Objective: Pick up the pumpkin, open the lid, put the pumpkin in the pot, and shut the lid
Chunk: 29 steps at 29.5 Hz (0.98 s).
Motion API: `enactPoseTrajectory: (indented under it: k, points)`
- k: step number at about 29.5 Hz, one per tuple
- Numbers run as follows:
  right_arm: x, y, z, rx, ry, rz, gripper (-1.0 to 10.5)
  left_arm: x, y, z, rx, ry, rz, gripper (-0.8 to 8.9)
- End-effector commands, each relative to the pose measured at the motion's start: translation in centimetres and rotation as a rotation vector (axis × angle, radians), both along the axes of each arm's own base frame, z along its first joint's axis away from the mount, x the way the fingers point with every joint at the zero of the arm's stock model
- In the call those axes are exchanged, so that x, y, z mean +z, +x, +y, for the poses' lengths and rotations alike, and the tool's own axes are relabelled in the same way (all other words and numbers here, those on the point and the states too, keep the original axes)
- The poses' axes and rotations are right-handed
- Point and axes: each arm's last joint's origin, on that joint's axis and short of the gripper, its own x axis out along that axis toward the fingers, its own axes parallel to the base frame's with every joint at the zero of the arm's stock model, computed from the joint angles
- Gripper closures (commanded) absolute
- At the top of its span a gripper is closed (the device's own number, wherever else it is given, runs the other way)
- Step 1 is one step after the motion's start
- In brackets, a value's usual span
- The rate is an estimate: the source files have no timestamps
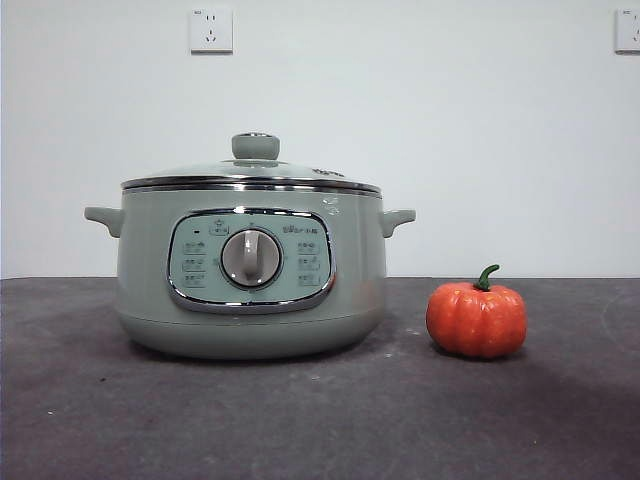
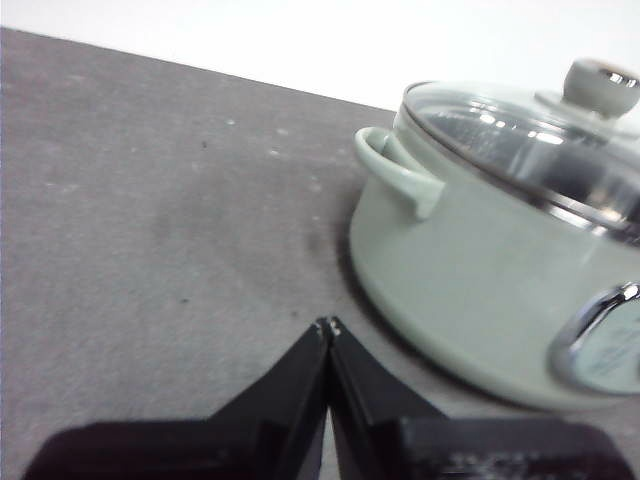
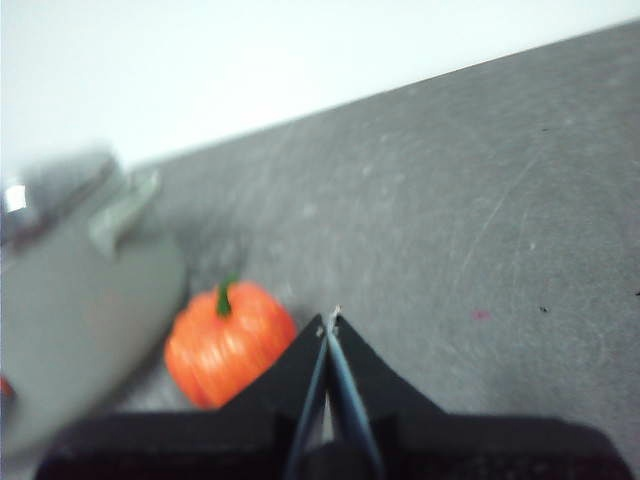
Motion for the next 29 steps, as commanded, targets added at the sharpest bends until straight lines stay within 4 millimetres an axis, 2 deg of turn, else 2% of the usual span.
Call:
enactPoseTrajectory:
  k: [1,8,19,23,29]
  points:
    - [1.9,-0.3,0.0,-0.014,0.102,-0.039,9.6,1.9,-0.4,0.0,-0.010,-0.027,-0.044,8.21]
    - [7.0,-0.3,0.0,0.006,0.074,-0.057,9.6,6.1,-0.6,-0.2,-0.052,-0.048,-0.013,8.21]
    - [16.5,1.1,0.9,0.317,-0.168,0.155,9.6,14.0,0.5,-0.8,-0.365,0.110,0.128,8.22]
    - [19.0,1.9,1.2,0.434,-0.240,0.256,9.6,16.2,0.6,-1.0,-0.451,0.154,0.171,8.22]
    - [20.4,2.7,1.3,0.517,-0.304,0.396,9.6,17.9,0.4,-1.0,-0.508,0.184,0.211,8.22]
